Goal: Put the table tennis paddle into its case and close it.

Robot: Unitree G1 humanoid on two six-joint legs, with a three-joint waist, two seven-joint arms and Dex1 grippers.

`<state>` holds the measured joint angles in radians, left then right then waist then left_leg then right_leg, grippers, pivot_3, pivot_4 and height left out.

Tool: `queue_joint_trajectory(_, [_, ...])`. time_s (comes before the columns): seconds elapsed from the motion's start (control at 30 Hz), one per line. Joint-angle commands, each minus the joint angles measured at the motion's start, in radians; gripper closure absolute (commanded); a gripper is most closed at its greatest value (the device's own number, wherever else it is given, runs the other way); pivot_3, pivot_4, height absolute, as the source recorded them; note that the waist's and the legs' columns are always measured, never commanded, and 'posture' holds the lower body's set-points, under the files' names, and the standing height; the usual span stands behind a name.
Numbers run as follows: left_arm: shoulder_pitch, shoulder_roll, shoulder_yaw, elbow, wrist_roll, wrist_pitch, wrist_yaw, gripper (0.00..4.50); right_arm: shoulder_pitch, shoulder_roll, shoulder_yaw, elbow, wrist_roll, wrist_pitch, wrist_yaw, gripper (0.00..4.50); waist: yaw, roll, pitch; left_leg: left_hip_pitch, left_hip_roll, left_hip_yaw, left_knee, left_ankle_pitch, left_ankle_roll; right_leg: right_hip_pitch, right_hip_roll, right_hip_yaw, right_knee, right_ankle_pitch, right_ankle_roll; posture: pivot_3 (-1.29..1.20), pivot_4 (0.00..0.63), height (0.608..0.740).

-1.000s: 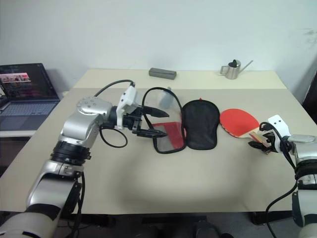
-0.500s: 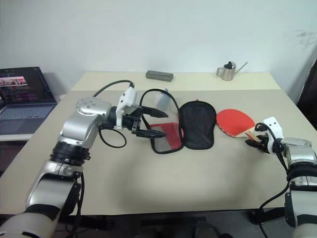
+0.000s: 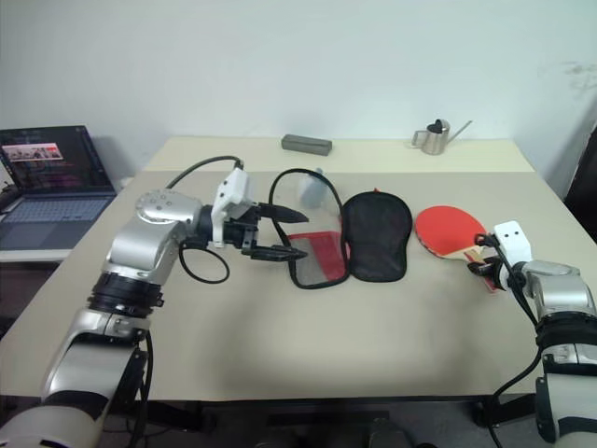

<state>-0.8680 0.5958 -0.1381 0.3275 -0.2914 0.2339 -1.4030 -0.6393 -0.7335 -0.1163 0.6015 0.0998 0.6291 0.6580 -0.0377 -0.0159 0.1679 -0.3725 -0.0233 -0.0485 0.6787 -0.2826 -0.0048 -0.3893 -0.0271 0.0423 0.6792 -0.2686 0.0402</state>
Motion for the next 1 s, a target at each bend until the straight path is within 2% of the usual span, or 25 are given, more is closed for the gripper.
queue_joint_trajectory(0.03, [0.004, 0.019, 0.041, -0.031, -0.017, -0.001, 0.014, 0.76, -0.011, -0.059, -0.084, -0.101, 0.004, 0.048, -0.086, 3.43, 0.006, 0.001, 0.001, -0.002, 0.000, -0.001, 0.000, 0.000, 0.000, -0.001, 0.000, 0.000, 0.000, 0.000, 0.000, 0.00, 0.150, 0.740])
queue_joint_trajectory(0.23, [0.006, 0.034, 0.058, -0.027, -0.017, -0.006, 0.021, 0.76, 0.004, -0.079, -0.136, -0.286, 0.035, 0.157, -0.131, 3.43, 0.004, 0.002, 0.001, -0.022, 0.001, -0.001, 0.000, 0.000, 0.000, -0.022, -0.001, 0.000, 0.001, 0.000, 0.000, 0.00, 0.150, 0.740])
queue_joint_trajectory(0.4, [0.009, 0.055, 0.073, -0.028, -0.026, -0.007, 0.005, 0.76, 0.011, -0.015, -0.154, -0.554, 0.104, 0.350, -0.164, 3.43, -0.003, 0.002, 0.001, -0.027, 0.001, 0.001, 0.000, 0.000, 0.000, -0.028, -0.002, 0.000, 0.001, 0.000, -0.001, 0.00, 0.150, 0.740])
queue_joint_trajectory(0.6, [-0.006, 0.097, 0.085, 0.011, -0.021, -0.012, -0.014, 0.76, -0.054, 0.185, -0.168, -0.799, 0.187, 0.618, -0.285, 3.43, -0.004, 0.002, 0.001, -0.027, 0.001, 0.000, 0.000, 0.000, 0.000, -0.029, -0.002, 0.000, 0.002, 0.000, -0.001, 0.00, 0.150, 0.740])
queue_joint_trajectory(0.73, [-0.021, 0.120, 0.096, 0.038, -0.018, -0.025, -0.017, 0.76, -0.102, 0.345, -0.175, -0.872, 0.206, 0.751, -0.375, 3.43, 0.002, 0.002, 0.001, -0.028, 0.001, 0.000, 0.000, 0.000, 0.000, -0.030, -0.002, -0.001, 0.002, 0.000, -0.001, 0.00, 0.150, 0.740])
queue_joint_trajectory(0.83, [-0.019, 0.136, 0.104, 0.045, -0.018, -0.038, -0.020, 0.76, -0.135, 0.466, -0.166, -0.869, 0.194, 0.781, -0.450, 3.43, 0.004, 0.002, 0.001, -0.029, 0.000, 0.000, 0.000, 0.000, 0.000, -0.031, -0.002, -0.001, 0.002, 0.000, -0.001, 0.00, 0.150, 0.740])
queue_joint_trajectory(1.0, [-0.010, 0.152, 0.112, 0.043, -0.021, -0.054, -0.015, 0.76, -0.152, 0.596, -0.163, -0.819, 0.169, 0.768, -0.547, 3.43, 0.004, 0.002, 0.001, -0.029, 0.000, 0.000, -0.001, 0.000, 0.000, -0.031, -0.003, -0.001, 0.002, 0.000, -0.001, 0.00, 0.150, 0.740])
